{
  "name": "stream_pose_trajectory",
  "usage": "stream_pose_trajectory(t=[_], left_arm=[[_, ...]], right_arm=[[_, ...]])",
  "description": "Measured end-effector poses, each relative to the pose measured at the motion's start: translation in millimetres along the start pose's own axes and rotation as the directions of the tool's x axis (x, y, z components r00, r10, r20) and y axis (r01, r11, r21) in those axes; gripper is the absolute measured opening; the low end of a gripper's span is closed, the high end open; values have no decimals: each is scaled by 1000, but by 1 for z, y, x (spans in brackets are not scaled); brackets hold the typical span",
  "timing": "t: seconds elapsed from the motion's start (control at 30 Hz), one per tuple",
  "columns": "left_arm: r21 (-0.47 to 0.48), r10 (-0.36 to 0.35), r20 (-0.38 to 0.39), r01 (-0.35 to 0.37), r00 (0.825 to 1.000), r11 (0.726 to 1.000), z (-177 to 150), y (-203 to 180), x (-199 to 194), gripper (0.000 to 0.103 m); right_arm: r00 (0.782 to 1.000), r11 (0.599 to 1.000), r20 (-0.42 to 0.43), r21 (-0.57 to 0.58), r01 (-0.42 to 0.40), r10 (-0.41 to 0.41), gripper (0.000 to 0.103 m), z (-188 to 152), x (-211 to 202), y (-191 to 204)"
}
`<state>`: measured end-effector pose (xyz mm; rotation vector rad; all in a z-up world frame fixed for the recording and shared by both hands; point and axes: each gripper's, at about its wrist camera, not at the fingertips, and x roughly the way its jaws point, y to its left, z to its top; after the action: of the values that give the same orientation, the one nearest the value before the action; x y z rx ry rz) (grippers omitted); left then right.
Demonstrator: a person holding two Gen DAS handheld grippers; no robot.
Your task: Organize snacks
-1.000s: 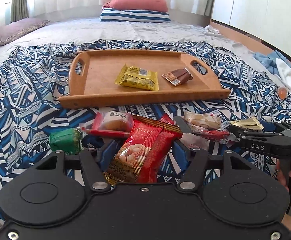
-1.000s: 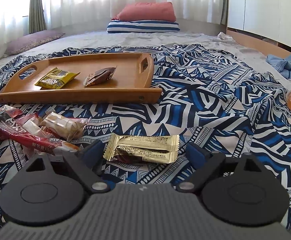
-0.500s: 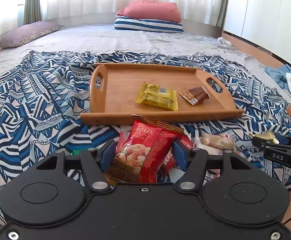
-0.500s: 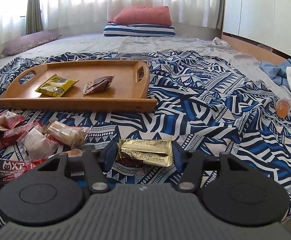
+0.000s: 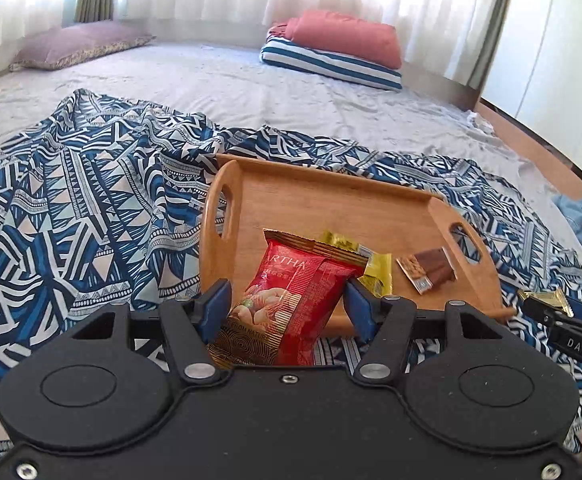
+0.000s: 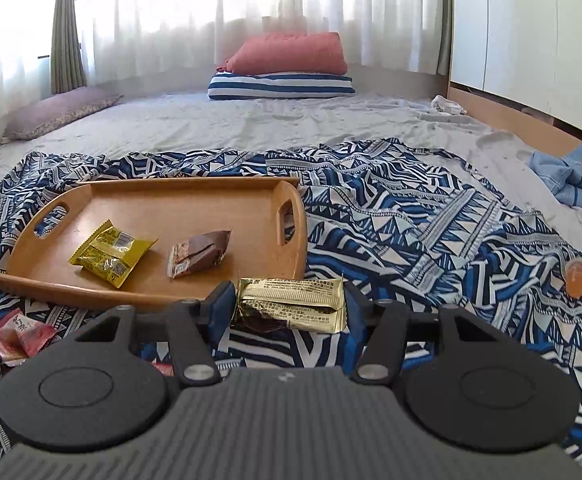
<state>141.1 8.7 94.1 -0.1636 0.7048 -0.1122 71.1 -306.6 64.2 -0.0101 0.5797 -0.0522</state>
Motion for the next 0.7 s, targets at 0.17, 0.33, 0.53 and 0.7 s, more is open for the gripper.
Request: stream_pose_trajectory(t=[0.17, 0.33, 0.53, 0.7], left_arm=[[11, 48, -35, -47, 998, 999, 7, -3, 37, 59], [-41, 59, -58, -62, 997, 997, 14, -2, 66, 59], [-51, 111, -56, -113, 992, 992, 20, 0, 91, 59], [-13, 162, -39, -163, 986, 987, 19, -6, 105, 60]], right_arm=[[1000, 996, -3, -92, -1, 0, 60, 10, 30, 22], [999, 994, -37, -107, -10, 6, 60, 15, 59, 36], [998, 990, -59, -138, 3, -11, 60, 18, 83, 44], [996, 984, -67, -172, 54, -66, 60, 15, 98, 48]])
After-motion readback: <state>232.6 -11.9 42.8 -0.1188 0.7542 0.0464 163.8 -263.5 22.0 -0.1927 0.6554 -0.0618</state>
